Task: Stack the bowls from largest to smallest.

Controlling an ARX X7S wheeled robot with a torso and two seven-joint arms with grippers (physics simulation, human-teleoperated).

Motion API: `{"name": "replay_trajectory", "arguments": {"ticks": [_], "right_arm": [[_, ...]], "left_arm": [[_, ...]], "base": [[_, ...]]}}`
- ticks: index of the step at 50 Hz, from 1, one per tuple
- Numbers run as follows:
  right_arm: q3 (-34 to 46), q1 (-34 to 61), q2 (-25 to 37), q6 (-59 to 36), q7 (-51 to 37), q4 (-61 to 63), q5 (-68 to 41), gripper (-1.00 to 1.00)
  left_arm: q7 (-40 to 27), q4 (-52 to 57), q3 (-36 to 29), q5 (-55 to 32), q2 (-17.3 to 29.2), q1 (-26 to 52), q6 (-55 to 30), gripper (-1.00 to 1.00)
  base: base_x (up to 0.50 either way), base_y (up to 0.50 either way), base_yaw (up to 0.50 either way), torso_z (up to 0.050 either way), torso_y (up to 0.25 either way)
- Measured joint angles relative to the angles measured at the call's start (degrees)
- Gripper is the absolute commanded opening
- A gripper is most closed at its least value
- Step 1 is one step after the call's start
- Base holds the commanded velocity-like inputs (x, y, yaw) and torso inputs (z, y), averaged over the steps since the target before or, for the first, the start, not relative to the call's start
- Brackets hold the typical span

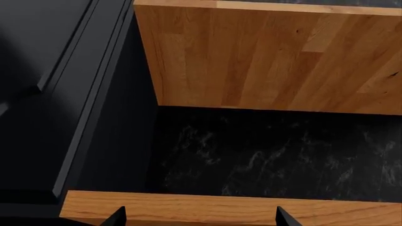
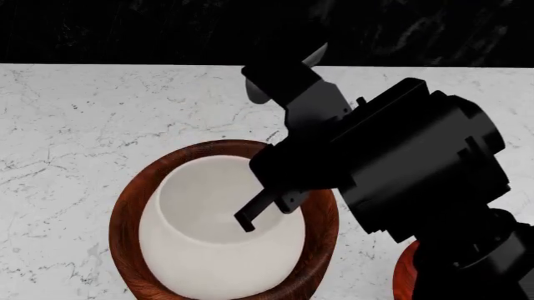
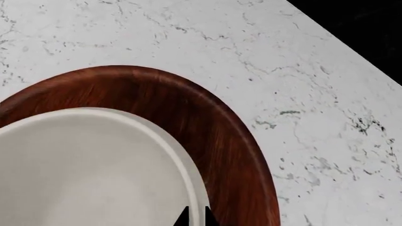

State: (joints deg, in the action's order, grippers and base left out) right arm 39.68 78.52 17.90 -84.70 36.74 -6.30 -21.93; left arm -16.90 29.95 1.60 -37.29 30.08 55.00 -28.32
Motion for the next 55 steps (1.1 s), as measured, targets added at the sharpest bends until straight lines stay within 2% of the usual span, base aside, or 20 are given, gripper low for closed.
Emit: {"name": "replay_trajectory", "arguments": {"ticks": [6,7,29,45,49,55], "right_arm": [[0.09,-0.18,-0.05,0.33,-0.11,-0.26,-0.18,-1.0],[0.07,-0.21,-0.06,0.37,-0.13,-0.32,-0.21,1.0],[-0.52,0.04,-0.17,0.54,-0.61,-0.48,-1.16,1.0],[-8.02,4.5,-0.29,-1.59,-3.25,0.35,-1.54,1.0],[-10.9,5.18,0.89,-3.04,-7.79,1.37,-5.43,1.0],[-14.46,6.37,4.93,-4.33,-21.61,2.1,-19.7,1.0]], "left_arm": [[0.0,-0.04,-0.09,0.02,0.01,-0.09,0.14,1.0],[0.0,-0.02,-0.11,0.01,0.02,-0.09,0.14,1.0],[-0.22,0.2,-0.27,-0.23,0.3,0.1,0.15,1.0],[-0.53,0.48,-0.34,-0.51,0.44,0.19,0.04,1.0],[-0.61,0.57,-0.36,-0.62,0.43,0.19,0.02,1.0],[-0.67,0.59,-0.47,-0.75,0.34,0.28,0.06,1.0]], "base": [[0.0,0.0,0.0,0.0,0.0],[0.0,0.0,0.0,0.0,0.0],[0.0,0.0,0.0,0.0,0.0],[0.0,0.0,0.0,0.0,0.0],[0.0,0.0,0.0,0.0,0.0],[0.0,0.0,0.0,0.0,0.0]]}}
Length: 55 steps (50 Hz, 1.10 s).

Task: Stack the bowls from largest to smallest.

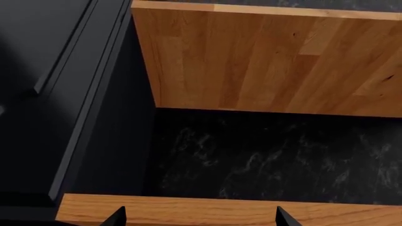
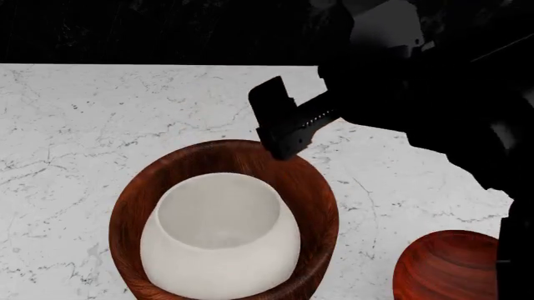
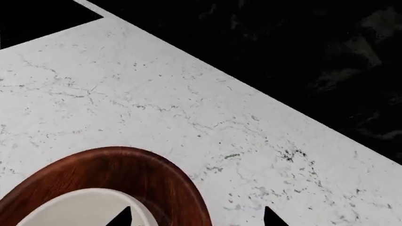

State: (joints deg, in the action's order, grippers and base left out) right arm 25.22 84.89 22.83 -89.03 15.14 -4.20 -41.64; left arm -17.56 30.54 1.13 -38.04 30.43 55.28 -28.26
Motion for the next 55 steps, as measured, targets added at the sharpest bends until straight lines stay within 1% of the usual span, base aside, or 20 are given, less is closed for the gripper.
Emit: {"name": "replay_trajectory", "arguments": {"ticks": [16,20,26,33,40,46,55], "right_arm": [[-7.1,-0.68,12.18,0.2,-40.51,0.68,-42.52,1.0],[-8.19,-2.34,15.43,1.54,-48.93,1.6,-51.65,1.0],[-9.66,-6.42,20.17,4.37,-58.7,4.25,-62.6,1.0],[-11.44,-11.78,25.68,8.4,-67.35,8.62,-72.48,1.0],[-13.35,-17.02,30.92,12.24,-73.33,13.33,-80.22,1.0],[-16.44,-23.06,35.27,15.47,-76.54,17.62,-85.17,1.0],[-23.65,-33.42,40.37,19.44,-79.29,23.42,-90.11,1.0]], "left_arm": [[-0.31,0.24,-0.24,-0.71,-0.25,0.52,-0.23,1.0],[-0.3,0.22,-0.26,-0.82,-0.3,0.52,-0.14,1.0],[-0.45,0.41,-0.28,-1.12,-0.33,0.61,-0.25,1.0],[-0.64,0.73,-0.32,-1.47,-0.36,0.66,-0.38,1.0],[-0.75,1.06,-0.24,-1.8,-0.35,0.5,-0.36,1.0],[-0.58,1.04,-0.27,-1.71,-0.47,0.0,0.16,1.0],[-0.38,0.98,-0.4,-1.57,-0.63,-0.54,0.8,1.0]], "base": [[0.0,0.0,0.0,0.0,0.0],[0.0,0.0,0.0,0.0,0.0],[0.0,0.0,0.0,0.0,0.0],[0.0,0.0,0.0,0.0,0.0],[0.0,0.0,0.0,0.0,0.0],[0.0,0.0,0.0,0.0,0.0],[0.0,0.0,0.0,0.0,0.0]]}}
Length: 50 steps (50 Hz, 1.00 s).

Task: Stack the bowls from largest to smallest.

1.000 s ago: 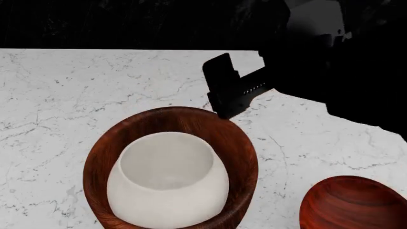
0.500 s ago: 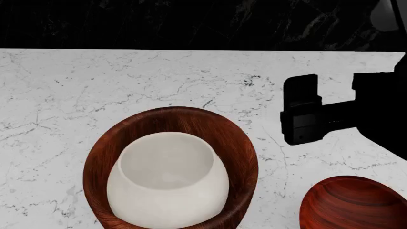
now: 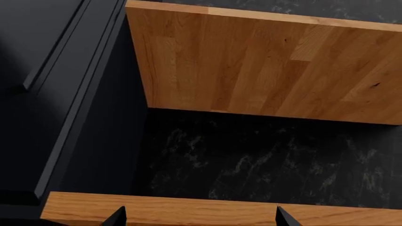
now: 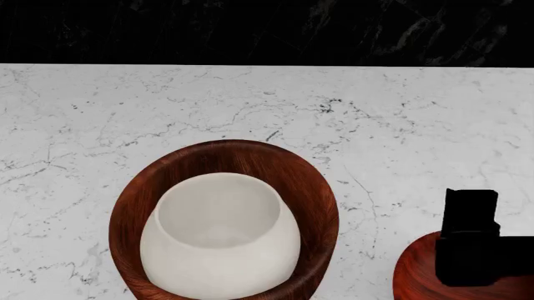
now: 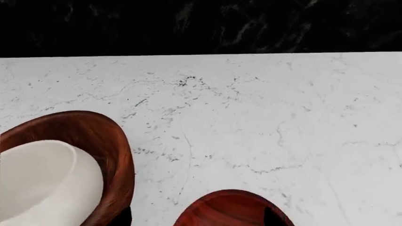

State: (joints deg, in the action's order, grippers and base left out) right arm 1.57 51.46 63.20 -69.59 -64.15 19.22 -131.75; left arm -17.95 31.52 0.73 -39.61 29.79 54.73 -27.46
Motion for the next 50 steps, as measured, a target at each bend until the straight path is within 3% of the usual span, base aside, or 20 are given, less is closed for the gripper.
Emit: {"name": "replay_trajectory", "arguments": {"ticks": [15,35,50], "right_arm": [[-15.96,-15.97,3.54,0.55,-2.53,4.1,-4.0,1.0],[-34.61,-30.27,1.76,-5.38,-5.95,3.2,-5.75,1.0],[-39.3,-32.9,-3.82,-10.7,-3.94,0.88,-0.23,1.0]], "left_arm": [[-0.44,0.53,-0.6,-0.22,-0.04,0.39,-0.38,1.0],[-0.63,0.63,-1.5,-0.33,-0.28,0.9,-0.42,1.0],[-0.83,0.87,-1.94,-0.46,-0.2,1.12,-0.55,1.0]], "base": [[0.0,0.0,0.0,0.0,0.0],[0.0,0.0,0.0,0.0,0.0],[0.0,0.0,0.0,0.0,0.0]]}}
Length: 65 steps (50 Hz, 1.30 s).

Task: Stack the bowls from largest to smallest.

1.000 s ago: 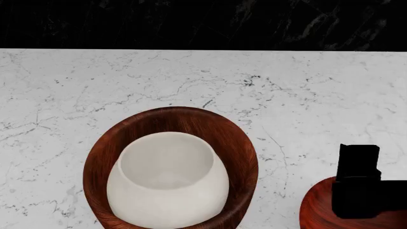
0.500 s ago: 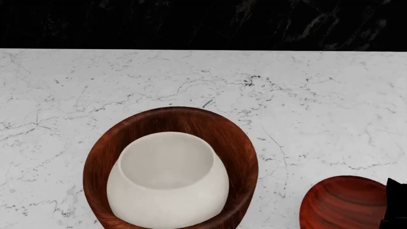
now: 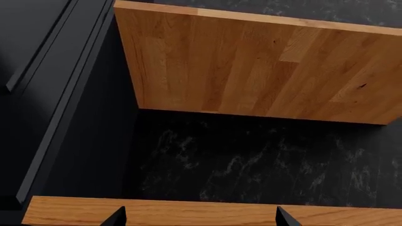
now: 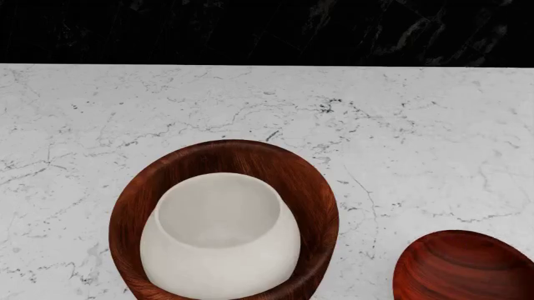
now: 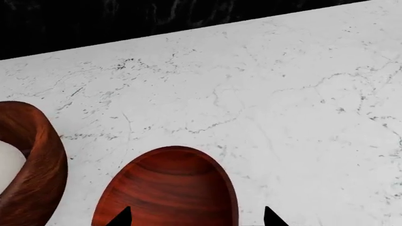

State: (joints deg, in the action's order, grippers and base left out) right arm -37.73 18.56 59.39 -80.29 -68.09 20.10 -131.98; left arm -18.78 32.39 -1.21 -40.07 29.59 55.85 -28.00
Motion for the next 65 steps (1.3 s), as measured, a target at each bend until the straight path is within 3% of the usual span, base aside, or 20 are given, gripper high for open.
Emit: {"name": "replay_trajectory", "arguments": {"ticks": [30,65], "right_arm": [[-0.17,2.08,-10.89,-7.16,14.44,-3.37,21.34,1.0],[1.04,-4.38,-15.41,-2.09,34.29,-2.47,43.1,1.0]], "left_arm": [[0.14,-0.51,-0.53,0.32,0.25,-0.19,0.61,1.0],[-0.08,-0.35,-0.98,0.25,0.83,-0.05,0.65,1.0]], "base": [[0.0,0.0,0.0,0.0,0.0],[0.0,0.0,0.0,0.0,0.0]]}}
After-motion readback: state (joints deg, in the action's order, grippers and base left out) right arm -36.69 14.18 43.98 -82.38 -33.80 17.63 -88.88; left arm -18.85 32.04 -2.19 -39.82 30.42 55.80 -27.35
